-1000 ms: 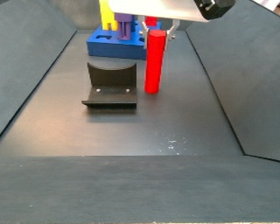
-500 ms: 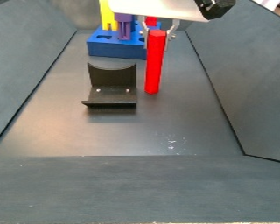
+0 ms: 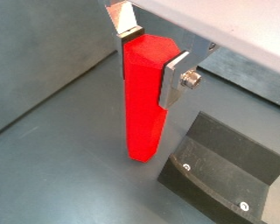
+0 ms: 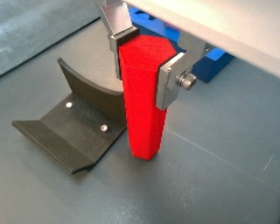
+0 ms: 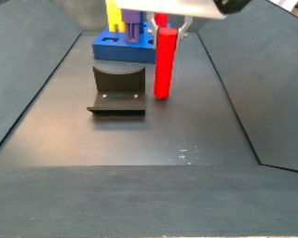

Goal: Pick up the hexagon object. Move up. Move to above the board. Insert the hexagon object.
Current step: Move up, then move to above the board.

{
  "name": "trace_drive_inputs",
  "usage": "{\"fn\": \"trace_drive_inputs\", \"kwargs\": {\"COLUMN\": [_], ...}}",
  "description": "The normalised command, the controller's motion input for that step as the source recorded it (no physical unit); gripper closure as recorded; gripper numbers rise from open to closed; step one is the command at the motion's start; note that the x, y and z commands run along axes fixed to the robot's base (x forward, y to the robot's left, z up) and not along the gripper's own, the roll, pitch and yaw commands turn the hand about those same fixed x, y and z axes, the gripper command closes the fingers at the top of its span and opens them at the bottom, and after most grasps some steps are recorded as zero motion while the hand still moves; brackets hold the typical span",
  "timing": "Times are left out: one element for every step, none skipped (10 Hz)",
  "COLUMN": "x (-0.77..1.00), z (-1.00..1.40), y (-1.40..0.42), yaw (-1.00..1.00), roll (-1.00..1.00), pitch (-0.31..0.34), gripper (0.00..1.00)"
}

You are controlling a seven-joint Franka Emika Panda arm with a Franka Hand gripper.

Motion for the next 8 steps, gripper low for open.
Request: {"fn": "trace_drive_inputs", "kwargs": {"x": [-0.04, -0.03, -0.02, -0.01, 0.22, 0.25, 0.26, 0.23], "z": [0.66, 0.55, 0.47, 0.24, 1.00, 1.00, 1.00, 0.98], "y": [-0.08, -0.05, -0.04, -0.02, 0.63, 0.70, 0.66, 0.58], "yaw": [-0.02, -0.02, -0.01, -0.01, -0.08, -0.08, -0.08, -0.05], "roll": [0.00, 0.01, 0.01, 0.02, 0.02, 0.02, 0.00, 0.00], "pitch": [0.017, 0.020, 0.024, 0.042, 0.467, 0.478, 0.435, 0.315], "gripper": [1.00, 1.00, 1.00, 1.00, 1.00, 1.00, 1.00, 1.00]}}
